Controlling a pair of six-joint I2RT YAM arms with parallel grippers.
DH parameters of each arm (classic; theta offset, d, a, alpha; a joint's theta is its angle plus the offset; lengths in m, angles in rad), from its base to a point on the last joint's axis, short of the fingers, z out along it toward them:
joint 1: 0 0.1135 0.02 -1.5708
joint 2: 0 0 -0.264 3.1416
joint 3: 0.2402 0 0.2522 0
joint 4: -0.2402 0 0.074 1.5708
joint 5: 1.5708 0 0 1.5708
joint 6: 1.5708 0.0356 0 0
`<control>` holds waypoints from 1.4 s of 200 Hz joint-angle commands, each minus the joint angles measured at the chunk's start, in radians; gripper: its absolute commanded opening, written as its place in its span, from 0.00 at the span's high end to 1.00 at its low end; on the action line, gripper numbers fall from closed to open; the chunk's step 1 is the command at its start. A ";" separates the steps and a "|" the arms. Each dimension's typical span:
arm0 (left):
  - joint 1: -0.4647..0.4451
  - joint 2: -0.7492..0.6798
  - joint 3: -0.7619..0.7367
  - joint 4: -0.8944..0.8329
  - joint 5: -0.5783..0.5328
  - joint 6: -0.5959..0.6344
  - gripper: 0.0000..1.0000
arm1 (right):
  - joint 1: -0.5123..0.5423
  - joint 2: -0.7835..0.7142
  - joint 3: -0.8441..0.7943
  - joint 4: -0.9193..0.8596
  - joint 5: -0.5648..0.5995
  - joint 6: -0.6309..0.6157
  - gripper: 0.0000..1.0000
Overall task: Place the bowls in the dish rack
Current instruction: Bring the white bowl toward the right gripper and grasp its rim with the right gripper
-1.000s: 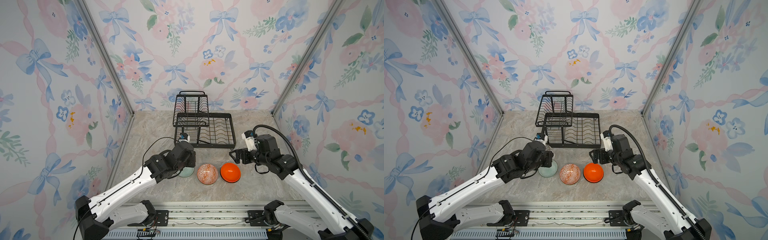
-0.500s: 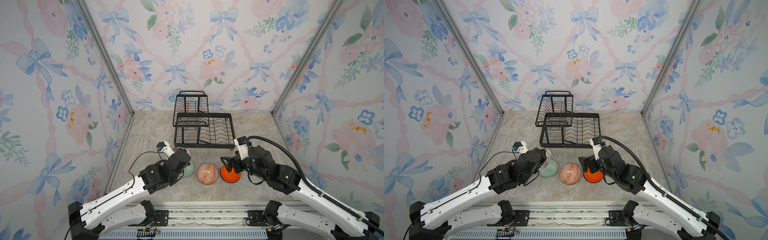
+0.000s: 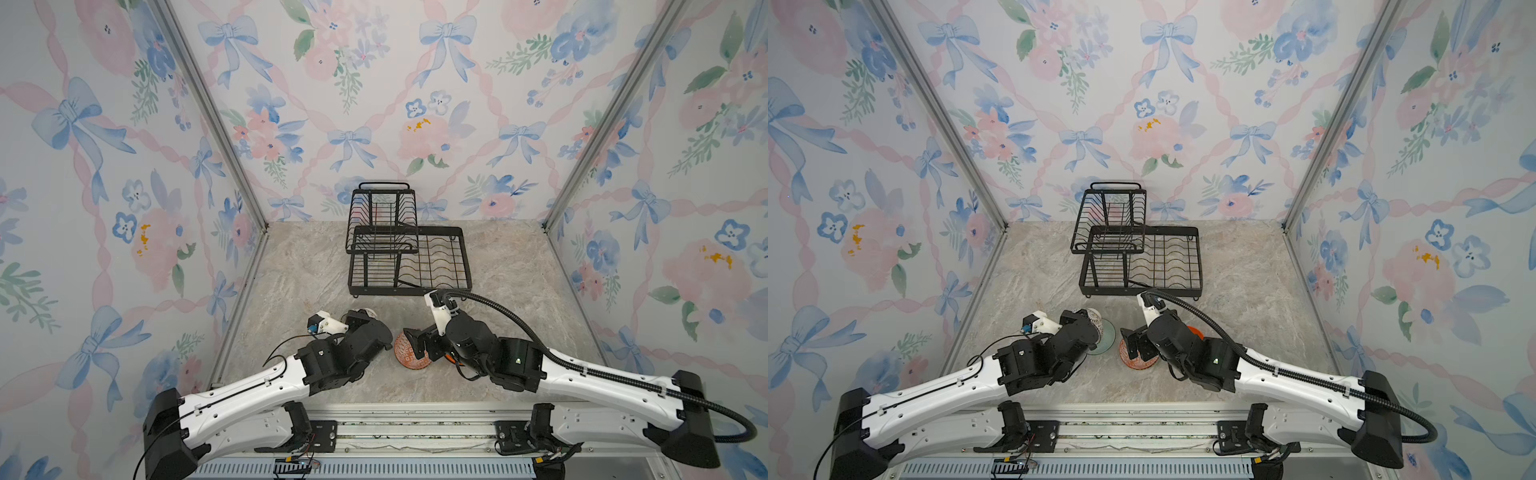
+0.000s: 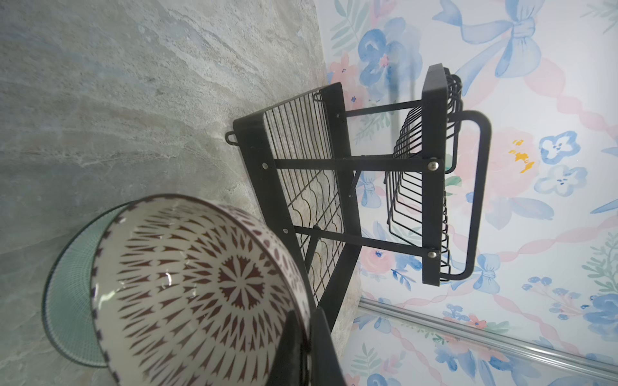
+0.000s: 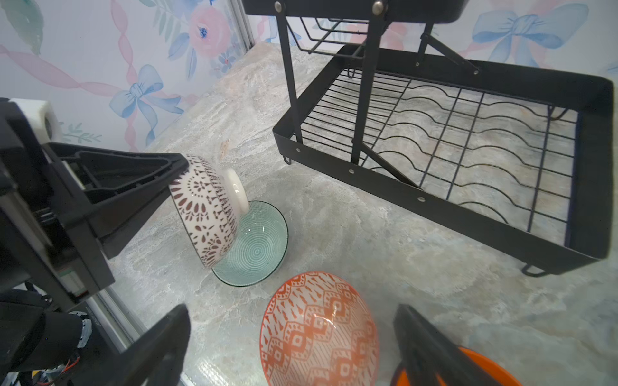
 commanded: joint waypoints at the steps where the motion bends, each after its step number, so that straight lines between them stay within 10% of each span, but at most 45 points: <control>1: -0.009 -0.019 0.004 0.030 -0.074 -0.341 1.00 | 0.024 0.025 -0.048 0.170 0.024 -0.007 0.03; 98: -0.014 0.021 0.052 0.176 -0.055 -0.229 1.00 | 0.057 0.209 -0.064 0.384 -0.007 0.045 0.00; 280: -0.032 0.008 0.033 0.267 -0.036 -0.188 1.00 | 0.061 0.379 0.043 0.458 0.270 0.098 0.42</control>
